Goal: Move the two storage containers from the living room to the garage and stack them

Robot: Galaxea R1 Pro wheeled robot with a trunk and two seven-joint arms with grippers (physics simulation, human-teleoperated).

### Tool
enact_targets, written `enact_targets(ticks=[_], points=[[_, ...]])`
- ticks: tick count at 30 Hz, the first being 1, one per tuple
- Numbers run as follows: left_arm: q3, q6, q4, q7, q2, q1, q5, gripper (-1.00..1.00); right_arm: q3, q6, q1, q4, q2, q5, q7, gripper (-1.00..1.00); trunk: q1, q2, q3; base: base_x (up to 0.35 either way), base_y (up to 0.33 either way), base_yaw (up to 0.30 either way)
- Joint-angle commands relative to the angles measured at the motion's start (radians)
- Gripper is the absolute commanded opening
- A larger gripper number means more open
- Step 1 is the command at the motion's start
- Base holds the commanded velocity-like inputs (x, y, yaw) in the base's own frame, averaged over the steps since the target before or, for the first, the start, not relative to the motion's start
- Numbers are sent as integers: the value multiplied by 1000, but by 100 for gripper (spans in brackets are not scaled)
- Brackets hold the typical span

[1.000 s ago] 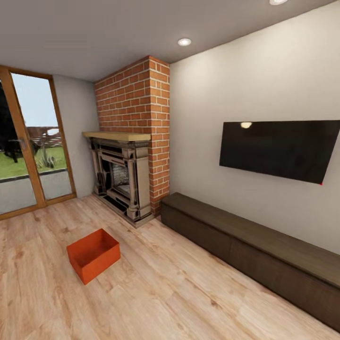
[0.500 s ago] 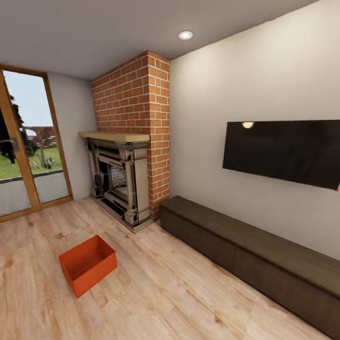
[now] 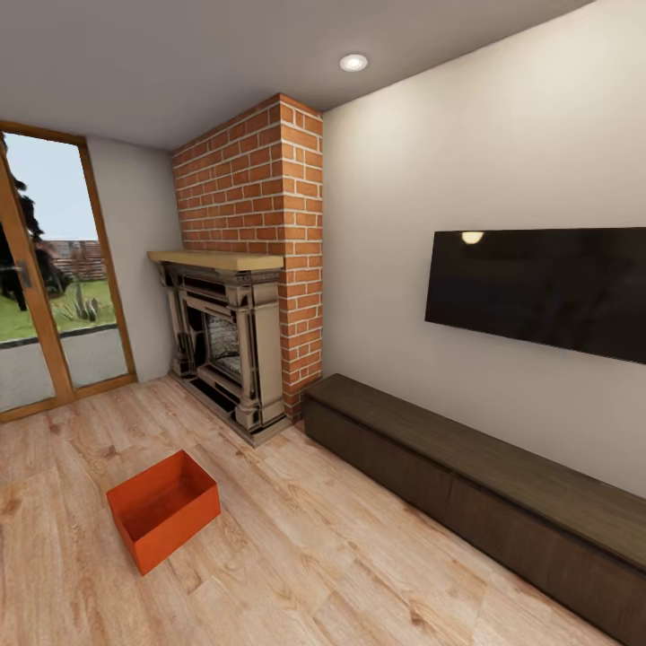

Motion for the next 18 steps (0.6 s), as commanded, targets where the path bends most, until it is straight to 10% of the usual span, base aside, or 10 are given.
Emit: enact_targets(ticks=[1, 18], points=[[-6, -3, 1, 3, 0, -1, 7, 100, 8, -5, -1, 3, 1, -4, -4, 100, 0, -1, -1, 0, 0, 0], [-6, -3, 1, 3, 0, -1, 8, 100, 8, -5, -1, 3, 1, -4, -4, 100, 0, -1, -1, 0, 0, 0]])
